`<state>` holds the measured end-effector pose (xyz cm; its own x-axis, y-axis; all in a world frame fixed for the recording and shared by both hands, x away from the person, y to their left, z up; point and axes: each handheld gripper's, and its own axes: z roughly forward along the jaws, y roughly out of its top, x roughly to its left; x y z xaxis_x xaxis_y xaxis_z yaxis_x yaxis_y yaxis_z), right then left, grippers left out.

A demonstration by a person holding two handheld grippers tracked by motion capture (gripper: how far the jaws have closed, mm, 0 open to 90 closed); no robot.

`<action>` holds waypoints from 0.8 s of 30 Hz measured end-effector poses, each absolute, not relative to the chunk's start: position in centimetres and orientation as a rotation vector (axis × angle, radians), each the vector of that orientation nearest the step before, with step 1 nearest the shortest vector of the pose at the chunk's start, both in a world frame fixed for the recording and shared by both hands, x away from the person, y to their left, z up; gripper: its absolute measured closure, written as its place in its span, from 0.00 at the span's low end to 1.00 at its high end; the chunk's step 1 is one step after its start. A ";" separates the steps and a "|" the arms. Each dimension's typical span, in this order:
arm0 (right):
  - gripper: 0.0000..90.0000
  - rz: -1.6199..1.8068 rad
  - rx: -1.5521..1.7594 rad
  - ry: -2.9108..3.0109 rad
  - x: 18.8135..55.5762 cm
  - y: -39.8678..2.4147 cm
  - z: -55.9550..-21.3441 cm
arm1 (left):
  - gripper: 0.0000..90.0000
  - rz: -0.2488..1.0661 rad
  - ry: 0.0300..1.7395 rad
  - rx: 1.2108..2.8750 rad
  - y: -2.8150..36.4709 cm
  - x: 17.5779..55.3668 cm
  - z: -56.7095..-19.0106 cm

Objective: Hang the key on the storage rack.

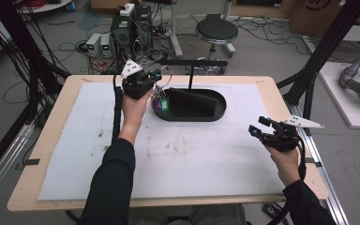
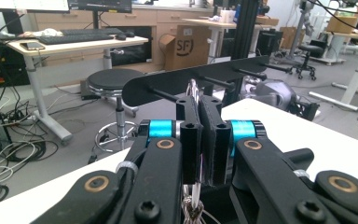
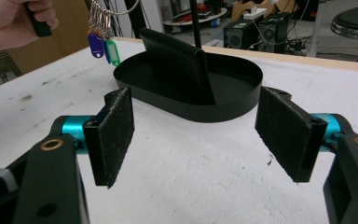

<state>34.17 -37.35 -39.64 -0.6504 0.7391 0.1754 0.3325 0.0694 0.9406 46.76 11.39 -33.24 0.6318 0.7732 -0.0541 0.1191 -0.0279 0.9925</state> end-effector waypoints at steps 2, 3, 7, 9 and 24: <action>0.32 1.608 1.072 2.003 34.2 -37.4 -39.6 | 0.96 0.614 0.789 1.529 11.5 46.9 -33.4; 0.32 1.608 1.073 2.004 34.2 -37.4 -39.7 | 0.96 0.609 0.791 1.526 11.5 47.0 -33.5; 0.32 1.608 1.073 2.003 34.2 -37.4 -39.7 | 0.96 0.595 0.804 1.516 11.7 47.2 -33.9; 0.32 1.609 1.074 2.003 34.2 -37.5 -39.7 | 0.96 0.595 0.808 1.517 11.7 47.3 -34.0; 0.32 1.609 1.075 1.997 34.1 -37.7 -39.7 | 0.96 0.594 0.858 1.505 11.3 47.9 -35.4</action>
<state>34.15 -37.71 -39.66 -0.6465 0.7416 0.1792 0.3329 0.0629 0.9409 47.85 11.30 -35.36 0.5919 0.7974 -0.1174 0.1711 0.0181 0.9851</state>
